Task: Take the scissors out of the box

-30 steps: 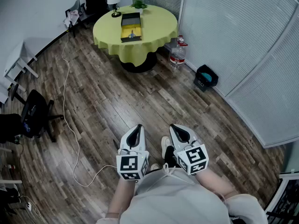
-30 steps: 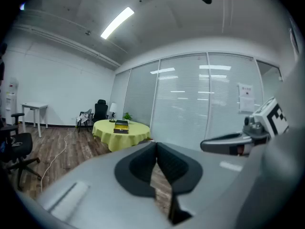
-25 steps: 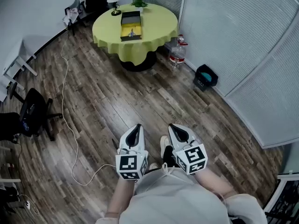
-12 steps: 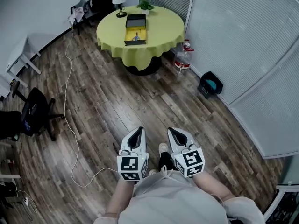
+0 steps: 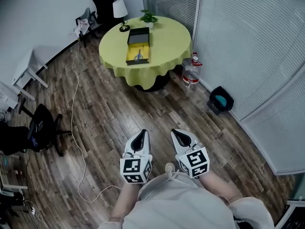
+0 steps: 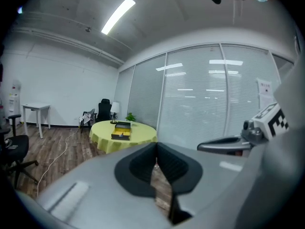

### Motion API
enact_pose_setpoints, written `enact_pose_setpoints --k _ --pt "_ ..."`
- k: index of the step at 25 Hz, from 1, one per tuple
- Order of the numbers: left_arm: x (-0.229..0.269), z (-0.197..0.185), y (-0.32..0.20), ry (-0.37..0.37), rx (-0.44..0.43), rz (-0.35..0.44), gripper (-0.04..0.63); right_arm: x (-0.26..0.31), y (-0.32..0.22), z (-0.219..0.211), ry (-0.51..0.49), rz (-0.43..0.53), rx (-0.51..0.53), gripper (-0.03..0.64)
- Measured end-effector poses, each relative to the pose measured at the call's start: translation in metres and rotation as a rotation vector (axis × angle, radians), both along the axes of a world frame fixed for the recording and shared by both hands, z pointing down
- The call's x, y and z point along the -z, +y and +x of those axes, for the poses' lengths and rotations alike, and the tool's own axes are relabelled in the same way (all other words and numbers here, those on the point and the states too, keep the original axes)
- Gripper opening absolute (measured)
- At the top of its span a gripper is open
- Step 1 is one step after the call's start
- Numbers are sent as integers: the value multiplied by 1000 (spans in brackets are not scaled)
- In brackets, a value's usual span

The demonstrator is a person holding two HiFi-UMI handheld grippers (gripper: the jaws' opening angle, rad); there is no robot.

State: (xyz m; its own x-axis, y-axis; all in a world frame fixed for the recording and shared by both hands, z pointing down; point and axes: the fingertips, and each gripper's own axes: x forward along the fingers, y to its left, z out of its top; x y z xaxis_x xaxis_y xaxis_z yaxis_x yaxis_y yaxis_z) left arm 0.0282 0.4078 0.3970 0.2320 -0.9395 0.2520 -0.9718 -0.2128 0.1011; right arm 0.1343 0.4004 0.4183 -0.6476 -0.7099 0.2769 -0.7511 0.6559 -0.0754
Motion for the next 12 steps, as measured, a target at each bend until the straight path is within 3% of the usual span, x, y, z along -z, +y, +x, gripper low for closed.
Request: enact_pose_setpoints --k 5,12 --pt "-11 12 -50 12 32 -31 6 -7 -52 15 63 9 2 0" --pt "-26 29 -120 -3 15 -71 6 -30 -122 28 69 -68 1 0"
